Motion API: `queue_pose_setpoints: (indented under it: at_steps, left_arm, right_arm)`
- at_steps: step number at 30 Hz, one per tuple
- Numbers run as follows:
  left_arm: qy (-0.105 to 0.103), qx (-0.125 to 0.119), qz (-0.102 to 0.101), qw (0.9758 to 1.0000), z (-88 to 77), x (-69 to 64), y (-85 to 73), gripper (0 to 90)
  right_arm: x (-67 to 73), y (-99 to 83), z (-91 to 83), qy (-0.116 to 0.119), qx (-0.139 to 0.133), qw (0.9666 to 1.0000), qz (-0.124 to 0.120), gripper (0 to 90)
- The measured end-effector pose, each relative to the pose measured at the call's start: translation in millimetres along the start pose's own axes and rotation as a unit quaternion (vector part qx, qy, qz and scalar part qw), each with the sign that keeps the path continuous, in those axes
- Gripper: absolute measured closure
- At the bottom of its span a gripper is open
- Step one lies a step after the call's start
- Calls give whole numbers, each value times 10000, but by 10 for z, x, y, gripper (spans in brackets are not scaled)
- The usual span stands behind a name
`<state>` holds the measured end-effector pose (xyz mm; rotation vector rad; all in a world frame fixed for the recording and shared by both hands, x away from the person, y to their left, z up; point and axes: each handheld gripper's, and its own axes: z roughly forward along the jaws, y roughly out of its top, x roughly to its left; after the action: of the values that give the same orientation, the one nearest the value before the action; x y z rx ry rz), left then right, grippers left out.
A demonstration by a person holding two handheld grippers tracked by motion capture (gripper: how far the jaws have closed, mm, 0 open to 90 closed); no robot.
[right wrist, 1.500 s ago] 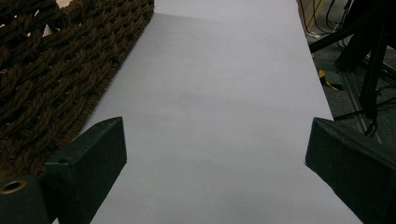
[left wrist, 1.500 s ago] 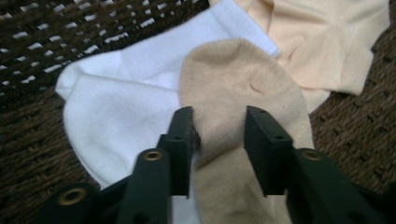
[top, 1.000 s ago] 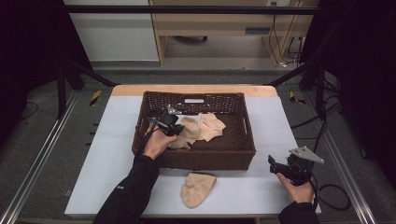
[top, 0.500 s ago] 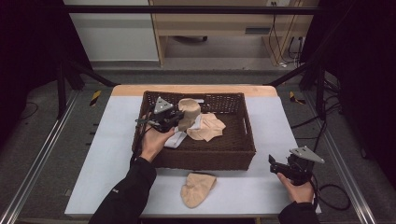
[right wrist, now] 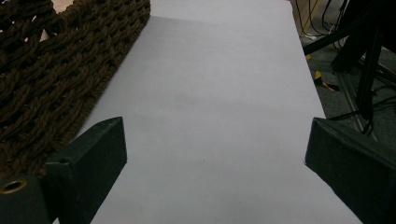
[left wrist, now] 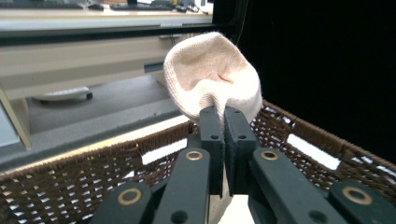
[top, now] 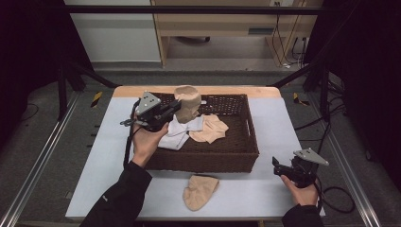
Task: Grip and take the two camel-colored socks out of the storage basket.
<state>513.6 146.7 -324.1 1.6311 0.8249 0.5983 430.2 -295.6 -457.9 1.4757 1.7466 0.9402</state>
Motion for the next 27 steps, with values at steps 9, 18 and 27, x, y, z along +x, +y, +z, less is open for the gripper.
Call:
queue_pose_setpoints:
  at_steps: [9, 18, 27]
  left_arm:
    - [-150, -189, 164, 9996, -293, -127, 162, 870]
    - [-440, -340, 185, 9983, -599, -247, 204, 870]
    - [-650, -442, 311, 9964, -925, -363, 194, 870]
  right_arm:
    - [-2, 0, -4, -18, -6, 10000, -9, 58]
    - [-5, 1, -9, -19, -11, 10000, 14, 58]
    - [-7, 2, -12, -18, -6, 10000, 17, 59]
